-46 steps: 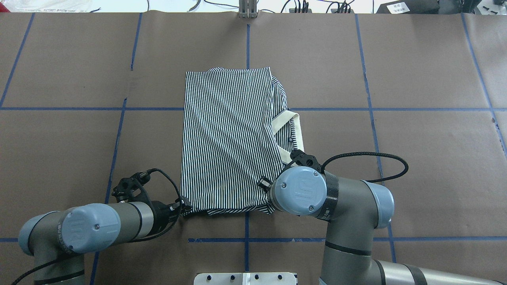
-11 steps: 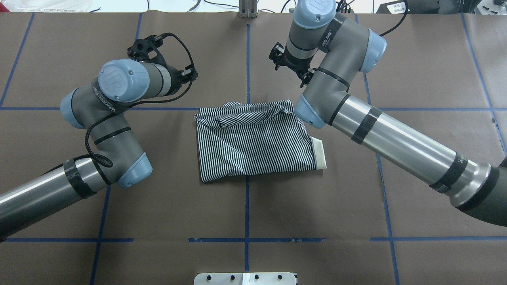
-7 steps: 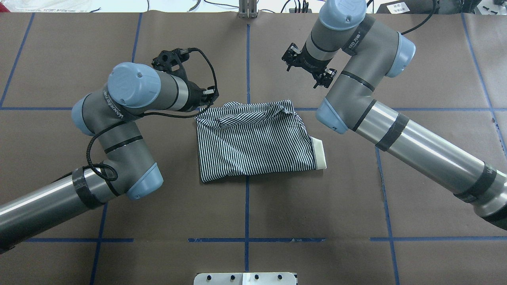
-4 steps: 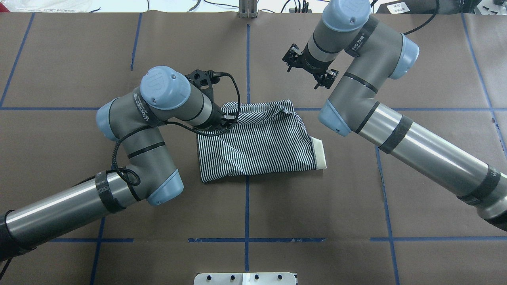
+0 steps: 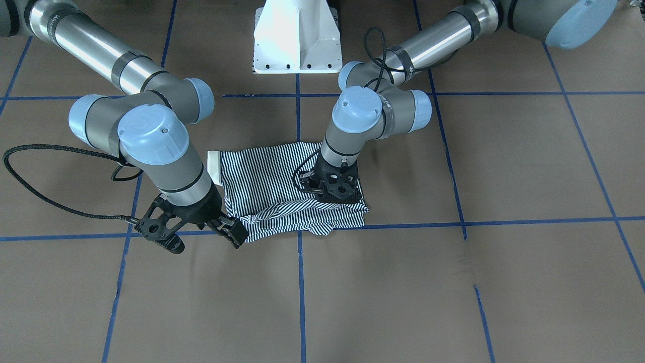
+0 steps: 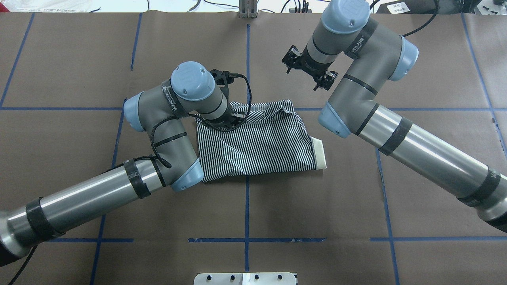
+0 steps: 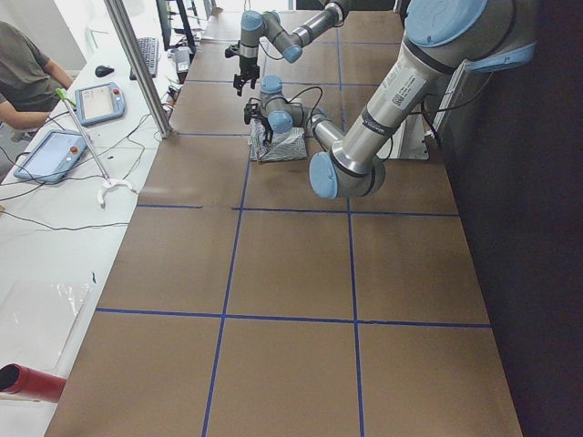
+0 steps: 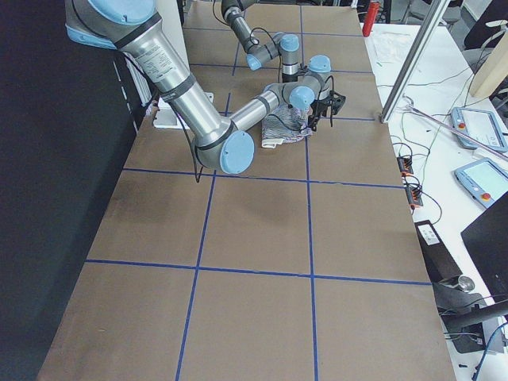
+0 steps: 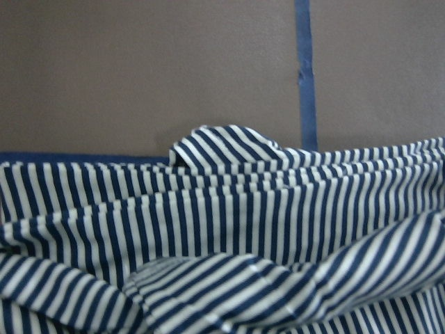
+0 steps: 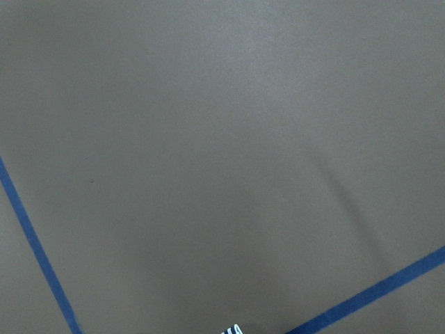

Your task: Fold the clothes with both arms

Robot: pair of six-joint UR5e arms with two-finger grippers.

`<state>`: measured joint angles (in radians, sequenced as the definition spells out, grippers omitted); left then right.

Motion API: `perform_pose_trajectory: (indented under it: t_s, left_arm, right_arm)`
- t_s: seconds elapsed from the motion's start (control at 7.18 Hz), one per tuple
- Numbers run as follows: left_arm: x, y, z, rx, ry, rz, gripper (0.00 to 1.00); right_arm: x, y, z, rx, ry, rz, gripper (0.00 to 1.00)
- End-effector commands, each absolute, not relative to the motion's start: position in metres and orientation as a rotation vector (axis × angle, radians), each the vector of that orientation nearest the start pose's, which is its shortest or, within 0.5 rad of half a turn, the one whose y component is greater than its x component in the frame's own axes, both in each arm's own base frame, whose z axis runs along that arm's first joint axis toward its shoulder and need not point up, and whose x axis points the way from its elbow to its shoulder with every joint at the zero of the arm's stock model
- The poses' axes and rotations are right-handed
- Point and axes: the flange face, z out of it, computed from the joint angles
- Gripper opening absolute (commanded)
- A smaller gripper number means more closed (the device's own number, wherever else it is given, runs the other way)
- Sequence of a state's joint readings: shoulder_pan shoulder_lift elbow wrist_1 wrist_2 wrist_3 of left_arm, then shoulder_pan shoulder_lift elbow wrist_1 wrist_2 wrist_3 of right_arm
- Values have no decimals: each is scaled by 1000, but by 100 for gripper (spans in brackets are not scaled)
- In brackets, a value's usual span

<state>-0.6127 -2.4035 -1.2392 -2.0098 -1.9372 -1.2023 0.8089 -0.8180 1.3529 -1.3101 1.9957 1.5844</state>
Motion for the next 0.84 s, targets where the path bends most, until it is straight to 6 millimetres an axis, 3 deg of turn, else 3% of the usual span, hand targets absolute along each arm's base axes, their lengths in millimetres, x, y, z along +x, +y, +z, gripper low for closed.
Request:
perform_pose_trajectory:
  t_s: [0.0, 0.14, 0.28, 0.42, 0.56, 0.7]
  left_arm:
    - [552, -623, 236, 237, 960, -85, 0]
    - [536, -653, 252, 274, 953, -87, 0]
    - [509, -672, 242, 309, 978, -110, 0]
    - [499, -672, 227, 325, 997, -116, 0]
    - [486, -661, 233, 311, 1025, -97, 0]
    - [465, -635, 255, 291, 1055, -72, 0]
  right_arm:
    - [-461, -614, 265, -71, -891, 602, 100]
    - [-466, -610, 264, -73, -893, 598, 100]
    - [-471, -605, 263, -75, -894, 590, 100]
    - [-479, -596, 257, -75, -902, 579, 100]
    - [-494, -575, 243, -88, -923, 579, 100]
    - [-505, -556, 239, -85, -931, 559, 100]
